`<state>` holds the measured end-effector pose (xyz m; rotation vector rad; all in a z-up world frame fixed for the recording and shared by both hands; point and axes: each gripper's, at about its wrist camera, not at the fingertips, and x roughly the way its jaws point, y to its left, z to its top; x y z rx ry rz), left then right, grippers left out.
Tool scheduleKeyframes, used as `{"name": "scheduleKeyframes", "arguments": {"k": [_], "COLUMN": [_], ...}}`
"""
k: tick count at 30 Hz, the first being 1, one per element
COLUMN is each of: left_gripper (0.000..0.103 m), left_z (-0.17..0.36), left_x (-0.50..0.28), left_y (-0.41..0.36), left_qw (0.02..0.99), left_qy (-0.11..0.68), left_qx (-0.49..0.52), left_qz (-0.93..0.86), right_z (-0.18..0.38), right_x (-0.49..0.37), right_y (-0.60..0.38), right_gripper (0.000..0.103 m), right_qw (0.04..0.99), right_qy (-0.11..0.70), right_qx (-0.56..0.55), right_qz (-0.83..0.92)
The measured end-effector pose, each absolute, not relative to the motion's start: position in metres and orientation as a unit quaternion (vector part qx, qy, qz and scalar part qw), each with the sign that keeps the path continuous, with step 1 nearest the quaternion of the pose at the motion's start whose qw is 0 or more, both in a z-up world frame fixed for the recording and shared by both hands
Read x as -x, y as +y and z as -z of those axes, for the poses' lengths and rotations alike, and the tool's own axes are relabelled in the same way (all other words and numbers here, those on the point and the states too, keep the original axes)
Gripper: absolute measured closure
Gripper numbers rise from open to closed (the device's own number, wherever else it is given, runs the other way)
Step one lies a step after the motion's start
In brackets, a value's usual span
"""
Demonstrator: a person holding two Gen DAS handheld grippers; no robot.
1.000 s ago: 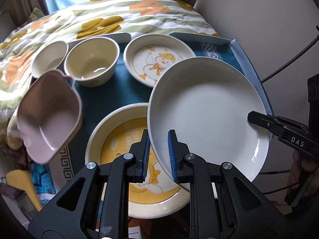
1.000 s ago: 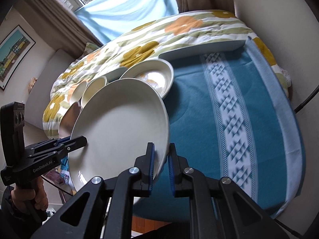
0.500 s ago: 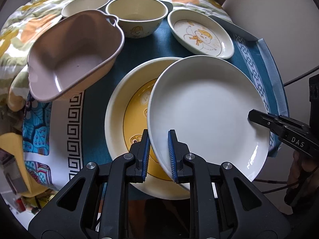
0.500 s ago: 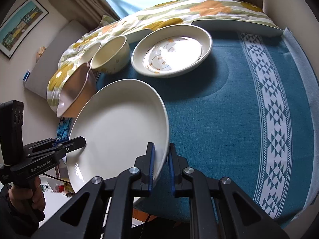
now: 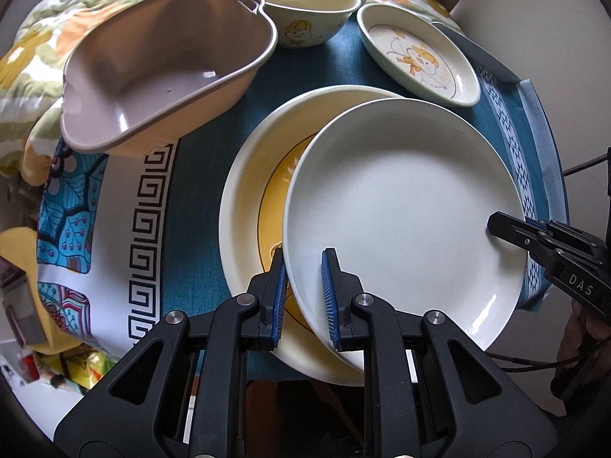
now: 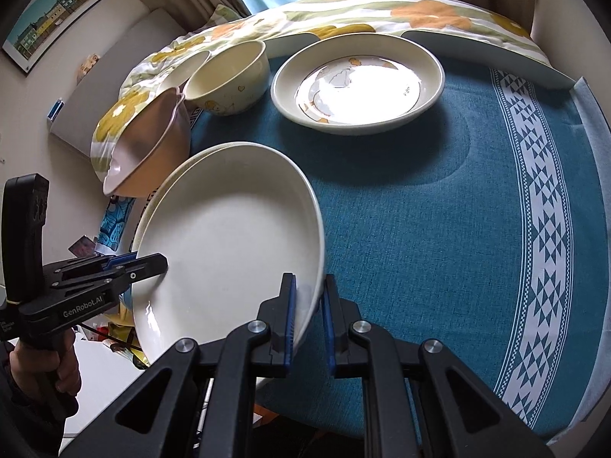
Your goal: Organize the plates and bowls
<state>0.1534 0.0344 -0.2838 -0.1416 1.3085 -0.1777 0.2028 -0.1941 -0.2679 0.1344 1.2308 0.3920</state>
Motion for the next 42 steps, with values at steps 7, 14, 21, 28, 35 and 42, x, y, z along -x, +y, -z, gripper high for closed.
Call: {"name": "scheduleKeyframes", "arguments": {"k": [7, 14, 21, 28, 35, 42], "left_gripper": [0.087, 0.087, 0.087, 0.088, 0.088, 0.088], "left_z": [0.288, 0.285, 0.286, 0.283, 0.282, 0.281], "left_x": [-0.159, -0.159, -0.163, -0.163, -0.153, -0.151], "left_y": [0.021, 0.002, -0.009, -0.01, -0.008, -0.007], "left_qw": [0.795, 0.805, 0.808, 0.81, 0.811, 0.811], "left_qy": [0.602, 0.588, 0.578, 0.574, 0.572, 0.573], "left_qx": [0.029, -0.056, -0.108, -0.118, -0.118, -0.12], "left_qz": [0.071, 0.047, 0.027, 0.024, 0.02, 0.016], "right_z": [0.268, 0.269, 0.269, 0.268, 0.268, 0.267], "right_x": [-0.205, -0.207, -0.208, -0.209, -0.21, -0.212], "right_y": [-0.187, -0.183, -0.179, -0.172, -0.166, -0.157], "right_gripper": [0.091, 0.091, 0.091, 0.09, 0.09, 0.09], "right_qw": [0.798, 0.801, 0.803, 0.804, 0.805, 0.806], "right_qy": [0.572, 0.569, 0.569, 0.569, 0.568, 0.566], "right_qx": [-0.044, -0.027, -0.009, 0.011, 0.035, 0.069], "right_qz": [-0.183, -0.182, -0.179, -0.174, -0.168, -0.159]}}
